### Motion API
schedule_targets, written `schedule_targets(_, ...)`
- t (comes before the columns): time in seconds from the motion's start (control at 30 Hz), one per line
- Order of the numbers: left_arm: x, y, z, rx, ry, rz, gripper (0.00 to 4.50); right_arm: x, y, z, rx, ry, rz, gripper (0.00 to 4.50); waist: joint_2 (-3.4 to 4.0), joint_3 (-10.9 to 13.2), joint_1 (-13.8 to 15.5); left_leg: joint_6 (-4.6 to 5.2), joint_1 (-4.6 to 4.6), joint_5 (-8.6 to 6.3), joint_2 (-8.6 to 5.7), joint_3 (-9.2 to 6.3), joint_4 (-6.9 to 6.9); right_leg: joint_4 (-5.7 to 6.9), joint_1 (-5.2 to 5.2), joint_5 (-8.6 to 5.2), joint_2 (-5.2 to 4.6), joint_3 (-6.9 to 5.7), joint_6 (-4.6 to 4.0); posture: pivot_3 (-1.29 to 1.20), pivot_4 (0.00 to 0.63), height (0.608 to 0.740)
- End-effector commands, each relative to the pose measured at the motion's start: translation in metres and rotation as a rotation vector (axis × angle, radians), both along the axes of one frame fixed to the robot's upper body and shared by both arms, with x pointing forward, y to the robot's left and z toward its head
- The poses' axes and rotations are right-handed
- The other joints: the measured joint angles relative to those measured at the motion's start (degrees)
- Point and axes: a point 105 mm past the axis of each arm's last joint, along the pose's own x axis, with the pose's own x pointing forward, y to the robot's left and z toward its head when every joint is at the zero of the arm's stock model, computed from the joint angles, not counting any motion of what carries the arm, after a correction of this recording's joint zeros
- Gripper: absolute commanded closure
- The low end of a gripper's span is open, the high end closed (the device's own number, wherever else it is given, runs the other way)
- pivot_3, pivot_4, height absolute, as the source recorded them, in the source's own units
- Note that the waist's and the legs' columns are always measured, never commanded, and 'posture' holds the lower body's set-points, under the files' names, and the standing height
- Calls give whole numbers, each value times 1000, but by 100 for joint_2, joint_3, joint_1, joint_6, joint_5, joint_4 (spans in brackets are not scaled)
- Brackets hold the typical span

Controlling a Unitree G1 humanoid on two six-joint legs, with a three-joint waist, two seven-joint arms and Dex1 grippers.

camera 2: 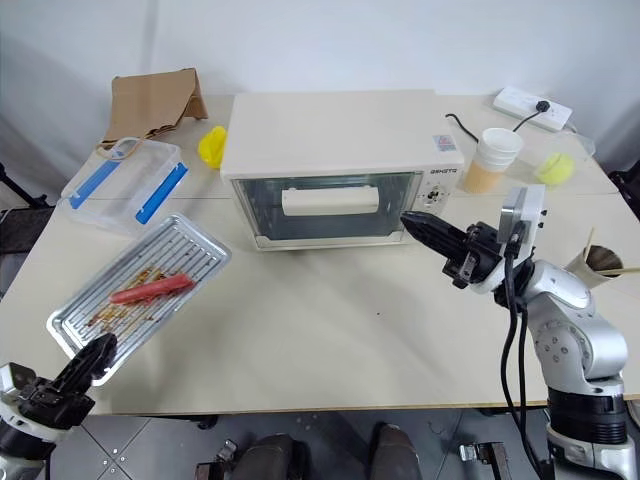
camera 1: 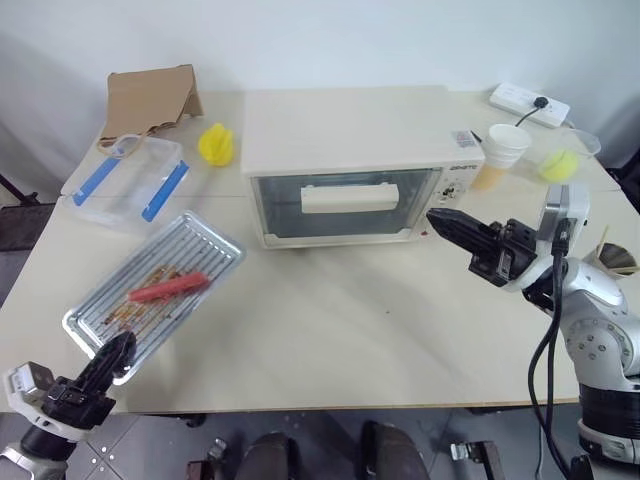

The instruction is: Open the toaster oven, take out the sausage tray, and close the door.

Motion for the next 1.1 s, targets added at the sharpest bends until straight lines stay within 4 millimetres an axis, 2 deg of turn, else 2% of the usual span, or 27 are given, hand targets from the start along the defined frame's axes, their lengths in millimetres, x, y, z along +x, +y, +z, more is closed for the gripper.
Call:
schedule_targets(0.03,-4,-5,9,-5,-19,-94,4500,-22,3,0,-119,-87,56,3224,0,0,-2,3,-1,-4,-2,1,-4,6,0,0,2,-1,0,0,150,740)
schedule_targets(0.2,4,-17,15,25,0,-231,4500,-40,-2,-20,-237,-93,81,1501,0,0,-11,16,-5,-9,-18,13,-13,-5,2,0,6,-10,1,0,150,740)
schedule_targets(0.33,11,-42,16,84,27,-416,4500,-49,-16,-34,-330,-115,53,136,-2,-1,12,18,-4,-10,-28,24,-12,-13,6,0,10,-12,1,0,150,740)
schedule_targets(0.37,14,-49,16,101,29,-458,4500,-52,-20,-37,-363,-127,52,24,-2,0,9,18,-2,-10,-27,26,-12,-13,6,0,10,-9,1,0,150,740)
schedule_targets(0.6,47,-92,20,190,-54,-674,4500,-68,-39,-48,-435,-130,-25,24,-2,0,30,13,12,-7,-19,48,-10,-12,13,1,25,-6,3,0,150,740)
schedule_targets(0.8,59,-118,12,304,-32,-854,4500,-79,-48,-53,-455,-100,-82,24,-2,0,32,5,21,-5,-7,88,-11,-12,13,2,41,3,4,0,150,740)
schedule_targets(0.97,91,-141,4,404,-15,-889,4500,-89,-55,-51,-427,-62,-164,24,-1,-1,166,-5,21,0,5,103,3,-14,14,2,64,29,5,0,150,740)
schedule_targets(1.1,99,-159,0,406,11,-949,4500,-96,-55,-52,-432,-40,-193,24,2,-3,222,-4,27,1,3,100,8,-12,22,3,65,46,7,0,150,740)
